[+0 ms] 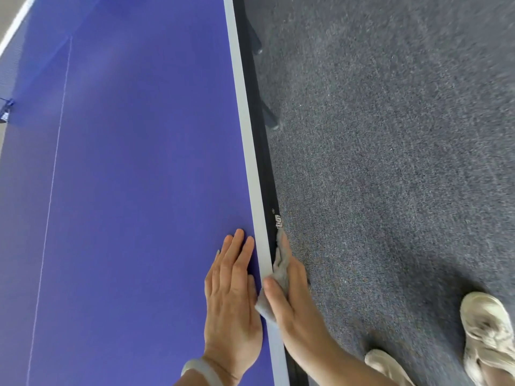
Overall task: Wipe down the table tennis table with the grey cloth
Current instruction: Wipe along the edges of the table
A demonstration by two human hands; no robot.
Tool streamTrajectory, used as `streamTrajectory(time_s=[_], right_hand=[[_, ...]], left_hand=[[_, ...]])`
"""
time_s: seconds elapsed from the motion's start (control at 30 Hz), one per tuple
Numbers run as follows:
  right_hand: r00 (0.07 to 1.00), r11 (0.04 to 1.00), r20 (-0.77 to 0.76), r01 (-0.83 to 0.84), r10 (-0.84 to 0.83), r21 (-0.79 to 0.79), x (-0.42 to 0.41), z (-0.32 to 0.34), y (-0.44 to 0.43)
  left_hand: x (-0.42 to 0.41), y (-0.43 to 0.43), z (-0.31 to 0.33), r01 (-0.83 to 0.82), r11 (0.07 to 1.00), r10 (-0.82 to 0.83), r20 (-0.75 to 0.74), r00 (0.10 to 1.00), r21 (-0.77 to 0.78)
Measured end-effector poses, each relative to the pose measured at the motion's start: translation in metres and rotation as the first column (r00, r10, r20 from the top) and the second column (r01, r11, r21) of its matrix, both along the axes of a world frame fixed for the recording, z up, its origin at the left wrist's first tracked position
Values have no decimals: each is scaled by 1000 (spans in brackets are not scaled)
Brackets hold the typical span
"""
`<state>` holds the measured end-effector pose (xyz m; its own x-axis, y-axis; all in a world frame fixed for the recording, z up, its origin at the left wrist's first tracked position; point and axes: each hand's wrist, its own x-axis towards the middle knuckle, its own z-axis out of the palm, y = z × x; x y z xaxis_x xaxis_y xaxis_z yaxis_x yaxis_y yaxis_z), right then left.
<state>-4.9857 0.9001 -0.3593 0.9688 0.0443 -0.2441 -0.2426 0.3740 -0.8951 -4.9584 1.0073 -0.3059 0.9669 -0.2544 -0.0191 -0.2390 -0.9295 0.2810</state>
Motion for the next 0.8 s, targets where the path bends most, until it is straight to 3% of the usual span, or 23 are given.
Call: streamTrajectory(time_s=[0.23, 0.4, 0.53, 0.63, 0.8], right_hand=[[996, 998, -93, -13, 8, -53, 136, 4, -16], [987, 969, -122, -125, 100, -214, 135, 1, -21], [982, 960, -141, -156, 125, -235, 137, 2, -24], [982, 964, -146, -147, 116, -223, 135, 3, -24], [988, 982, -123, -116, 98, -149, 132, 3, -23]], left_hand=[[0, -1, 2, 22, 1000, -22, 22, 1000, 1], [-2, -6, 9, 0, 999, 1, -20, 1000, 42], [32, -5, 26, 32, 999, -32, 8, 999, 7], [90, -10, 31, -60, 997, 64, 76, 995, -50], [179, -32, 13, -135, 990, 134, 18, 991, 38]])
